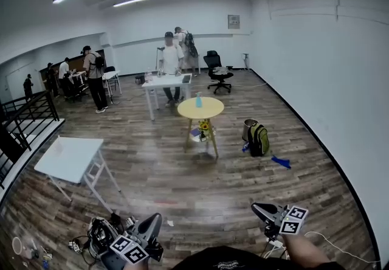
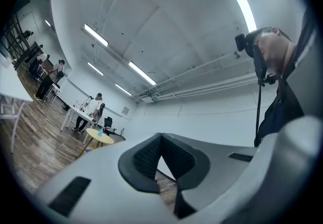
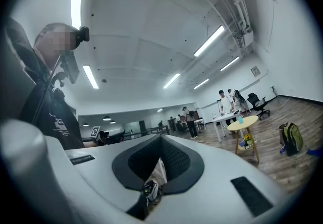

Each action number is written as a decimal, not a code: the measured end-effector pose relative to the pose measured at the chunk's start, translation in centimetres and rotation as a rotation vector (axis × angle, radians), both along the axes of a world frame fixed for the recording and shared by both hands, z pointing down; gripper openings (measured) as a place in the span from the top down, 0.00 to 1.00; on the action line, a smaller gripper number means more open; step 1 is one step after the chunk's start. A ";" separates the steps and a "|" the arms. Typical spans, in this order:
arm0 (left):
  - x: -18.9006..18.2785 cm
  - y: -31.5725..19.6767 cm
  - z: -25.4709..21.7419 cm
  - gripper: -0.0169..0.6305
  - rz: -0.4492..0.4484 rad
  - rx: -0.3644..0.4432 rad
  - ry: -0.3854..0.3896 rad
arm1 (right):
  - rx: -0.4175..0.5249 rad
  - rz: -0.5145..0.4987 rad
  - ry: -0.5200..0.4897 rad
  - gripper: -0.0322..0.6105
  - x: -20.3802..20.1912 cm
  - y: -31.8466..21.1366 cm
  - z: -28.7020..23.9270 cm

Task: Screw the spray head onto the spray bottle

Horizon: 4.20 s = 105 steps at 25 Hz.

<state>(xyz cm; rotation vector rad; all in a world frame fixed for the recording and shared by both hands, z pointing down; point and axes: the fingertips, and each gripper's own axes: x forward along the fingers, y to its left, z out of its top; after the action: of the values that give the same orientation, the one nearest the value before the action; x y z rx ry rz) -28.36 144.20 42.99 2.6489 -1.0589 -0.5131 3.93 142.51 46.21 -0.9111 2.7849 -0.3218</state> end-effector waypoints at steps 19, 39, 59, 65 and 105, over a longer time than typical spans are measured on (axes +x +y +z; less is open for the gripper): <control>-2.4 0.1 0.7 0.94 0.008 -0.016 0.036 | -0.011 -0.005 0.002 0.93 -2.4 0.3 -0.8; -20.4 -0.8 2.3 0.94 -0.087 -0.013 0.057 | -0.029 -0.019 -0.003 0.93 -18.0 -4.1 -1.7; -20.7 -7.4 4.0 0.94 -0.024 -0.098 0.018 | -0.076 -0.006 -0.049 0.93 -20.1 -10.3 0.6; -10.1 -11.5 1.8 0.94 -0.084 -0.051 0.008 | -0.049 -0.038 -0.054 0.93 -8.9 -15.5 -0.9; -7.5 -54.7 1.3 0.94 0.127 -0.059 -0.032 | 0.026 0.196 0.038 0.93 -7.4 -53.7 -2.0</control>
<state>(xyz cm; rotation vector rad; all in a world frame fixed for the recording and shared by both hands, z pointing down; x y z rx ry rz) -35.91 89.52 44.33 2.6586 -0.8924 -0.4084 -3.44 88.84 44.20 -1.1836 2.6969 -0.2393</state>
